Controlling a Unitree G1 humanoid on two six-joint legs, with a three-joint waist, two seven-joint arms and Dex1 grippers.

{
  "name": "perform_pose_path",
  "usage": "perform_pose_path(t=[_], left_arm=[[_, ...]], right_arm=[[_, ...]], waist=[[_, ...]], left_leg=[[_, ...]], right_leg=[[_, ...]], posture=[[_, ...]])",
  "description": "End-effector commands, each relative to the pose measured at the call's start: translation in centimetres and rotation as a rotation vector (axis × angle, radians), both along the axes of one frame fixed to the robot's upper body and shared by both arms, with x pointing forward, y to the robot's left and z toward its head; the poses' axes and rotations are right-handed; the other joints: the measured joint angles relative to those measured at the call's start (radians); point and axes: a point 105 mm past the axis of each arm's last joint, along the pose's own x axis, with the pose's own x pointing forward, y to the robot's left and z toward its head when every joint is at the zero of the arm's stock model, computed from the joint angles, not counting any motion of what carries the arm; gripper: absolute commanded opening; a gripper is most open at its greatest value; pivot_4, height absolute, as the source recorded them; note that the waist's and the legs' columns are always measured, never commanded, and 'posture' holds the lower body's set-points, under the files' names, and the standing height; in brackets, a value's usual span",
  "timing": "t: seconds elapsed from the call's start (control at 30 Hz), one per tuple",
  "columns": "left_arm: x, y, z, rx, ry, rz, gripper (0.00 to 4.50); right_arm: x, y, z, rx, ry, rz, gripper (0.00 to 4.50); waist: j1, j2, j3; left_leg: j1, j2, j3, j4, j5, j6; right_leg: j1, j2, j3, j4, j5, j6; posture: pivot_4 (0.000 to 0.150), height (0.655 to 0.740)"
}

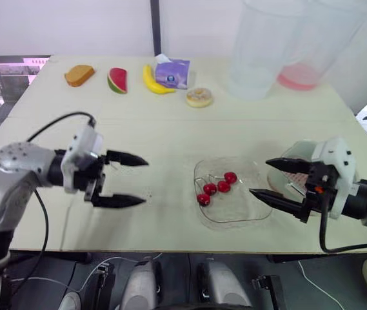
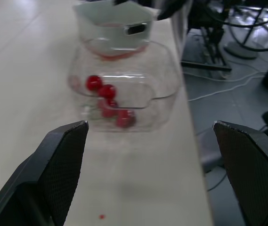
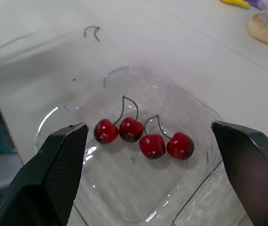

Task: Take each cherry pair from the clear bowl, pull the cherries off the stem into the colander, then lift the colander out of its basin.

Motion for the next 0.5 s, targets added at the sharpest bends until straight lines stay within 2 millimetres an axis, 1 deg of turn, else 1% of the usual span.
perform_pose_path(t=[0.03,0.17,0.3,0.33,0.4,0.5], left_arm=[[-0.2,-0.4,0.5,-0.002,-0.055,-0.006,4.44],[0.0,-0.8,0.4,-0.002,-0.052,-0.004,4.44],[0.2,-1.0,0.5,-0.006,-0.053,-0.006,4.44],[0.3,-1.1,0.5,-0.008,-0.052,-0.010,4.44],[0.3,-1.4,0.5,-0.012,-0.051,-0.022,4.44],[0.5,-1.6,0.5,-0.012,-0.053,-0.024,4.44]], right_arm=[[0.1,0.6,0.0,-0.044,-0.008,0.016,4.50],[0.5,1.6,-0.4,-0.110,0.016,0.063,4.50],[1.9,2.2,-0.8,-0.152,0.043,0.055,4.50],[2.4,2.4,-1.4,-0.175,0.084,0.053,4.50],[3.7,3.1,-2.4,-0.278,0.122,0.078,4.50],[4.3,3.3,-2.7,-0.392,0.118,0.120,4.50]], waist=[[0.001,0.000,0.000],[-0.003,0.000,0.000],[-0.005,0.000,0.000],[-0.004,0.000,0.000],[-0.006,0.000,0.000],[-0.003,0.000,0.000]], left_leg=[[0.000,0.000,0.000,0.000,0.000,0.000],[0.000,0.000,0.000,0.000,0.000,0.000],[0.000,0.000,0.000,0.000,0.000,0.000],[-0.001,0.000,0.000,0.000,0.000,0.000],[0.000,0.000,0.001,0.000,0.000,0.000],[-0.001,0.000,0.002,0.000,0.000,0.000]], right_leg=[[0.000,0.000,0.000,0.000,0.000,0.000],[0.000,0.000,0.000,0.000,0.000,0.000],[-0.001,0.001,0.000,0.000,0.000,0.000],[-0.002,0.001,0.000,0.000,0.000,0.000],[-0.002,0.000,0.001,0.000,0.000,0.000],[-0.004,0.000,0.001,0.000,0.000,-0.001]], posture=[[0.150,0.7400],[0.150,0.7400],[0.150,0.7400],[0.150,0.7400],[0.150,0.7400],[0.150,0.7400]])
